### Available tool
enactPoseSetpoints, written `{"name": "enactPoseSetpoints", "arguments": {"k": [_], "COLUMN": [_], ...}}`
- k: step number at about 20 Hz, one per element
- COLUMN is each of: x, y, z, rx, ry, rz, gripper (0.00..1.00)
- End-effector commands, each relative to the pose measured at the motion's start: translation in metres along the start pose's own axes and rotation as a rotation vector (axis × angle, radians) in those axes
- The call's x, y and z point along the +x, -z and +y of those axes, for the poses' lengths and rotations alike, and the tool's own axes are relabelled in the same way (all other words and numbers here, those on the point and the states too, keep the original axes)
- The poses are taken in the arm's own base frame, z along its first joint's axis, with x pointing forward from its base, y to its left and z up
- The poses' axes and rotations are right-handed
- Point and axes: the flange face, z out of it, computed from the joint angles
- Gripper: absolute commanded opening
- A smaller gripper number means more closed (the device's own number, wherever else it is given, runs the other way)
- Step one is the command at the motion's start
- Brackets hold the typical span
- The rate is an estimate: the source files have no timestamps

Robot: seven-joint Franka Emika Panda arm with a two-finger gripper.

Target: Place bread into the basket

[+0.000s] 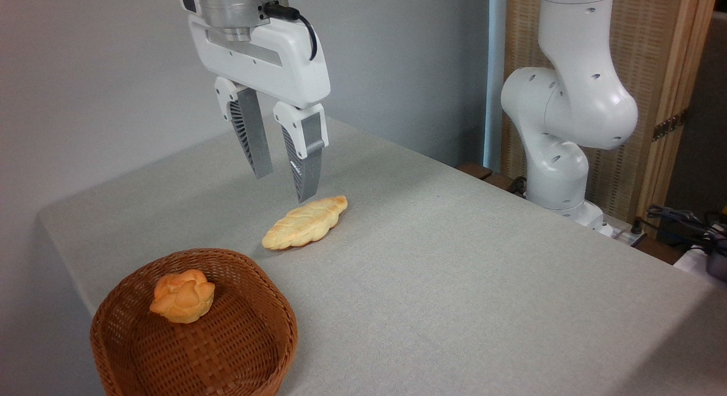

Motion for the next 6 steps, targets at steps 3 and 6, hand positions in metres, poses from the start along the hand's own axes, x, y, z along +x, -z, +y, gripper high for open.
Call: {"name": "enactPoseSetpoints", "arguments": {"k": [3,6], "x": [-0.0054,-0.0056], "y": [-0.0022,-0.0044], "z": [-0.0009,0.0002], "rx": [0.016,0.012], "ry": [-0.007,-0.01], "rz": [-0.026,-0.031], "gripper": [1.0,1.0]}}
